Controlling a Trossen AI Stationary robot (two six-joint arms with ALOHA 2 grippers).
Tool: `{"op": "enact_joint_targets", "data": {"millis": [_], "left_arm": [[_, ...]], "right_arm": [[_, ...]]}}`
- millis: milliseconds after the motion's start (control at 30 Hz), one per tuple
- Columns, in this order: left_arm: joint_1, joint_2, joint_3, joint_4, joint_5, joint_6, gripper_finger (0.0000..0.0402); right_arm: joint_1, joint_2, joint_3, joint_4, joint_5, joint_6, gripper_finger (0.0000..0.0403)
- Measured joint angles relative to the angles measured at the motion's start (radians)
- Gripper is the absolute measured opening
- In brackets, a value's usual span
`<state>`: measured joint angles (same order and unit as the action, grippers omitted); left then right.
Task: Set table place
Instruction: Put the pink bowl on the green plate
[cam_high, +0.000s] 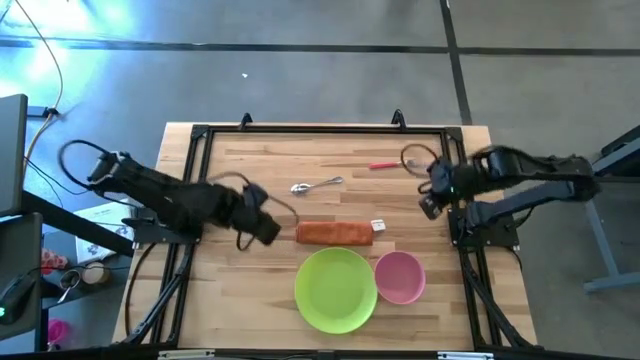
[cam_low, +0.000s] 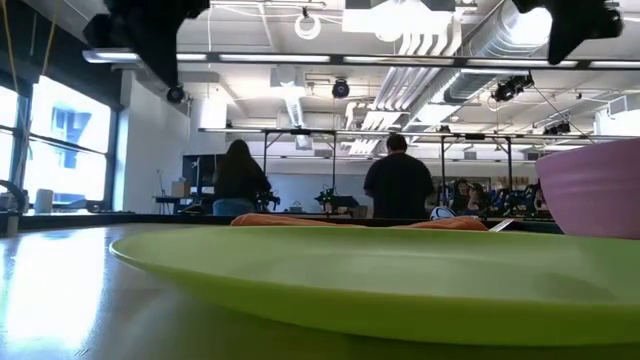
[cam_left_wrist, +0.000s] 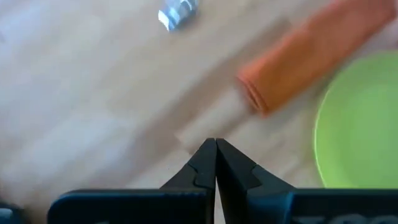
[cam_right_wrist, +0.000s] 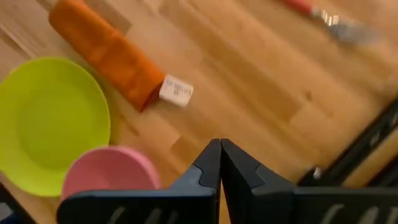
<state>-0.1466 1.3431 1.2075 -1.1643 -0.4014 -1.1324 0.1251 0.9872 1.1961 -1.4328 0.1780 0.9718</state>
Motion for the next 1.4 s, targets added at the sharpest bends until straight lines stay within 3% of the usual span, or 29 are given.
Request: {"op": "enact_joint_targets", "data": {"millis": [200, 400, 833, 1033, 1400], "left_arm": [[0.145, -0.071, 0.08, -0.011, -0.041, 0.195, 0.0008], [0.262, -0.083, 0.099, 0.021, -0.045, 0.354, 0.0041], [0.304, -0.081, 0.098, 0.048, 0.001, 0.455, 0.0119], [0.304, -0.081, 0.098, 0.047, 0.002, 0.455, 0.0133], [0.304, -0.081, 0.098, 0.048, 0.028, 0.455, 0.0136]], "right_arm": [[0.222, 0.084, 0.0, 0.03, -0.021, 0.215, 0.0], [0.301, 0.217, 0.0, 0.07, -0.084, 0.237, 0.0007], [0.302, 0.419, 0.0, 0.096, -0.102, 0.276, 0.0171], [0.358, 0.468, -0.002, 0.099, -0.071, 0.299, 0.0213], [0.498, 0.417, -0.333, 0.528, -0.137, 0.516, 0.0218]]}}
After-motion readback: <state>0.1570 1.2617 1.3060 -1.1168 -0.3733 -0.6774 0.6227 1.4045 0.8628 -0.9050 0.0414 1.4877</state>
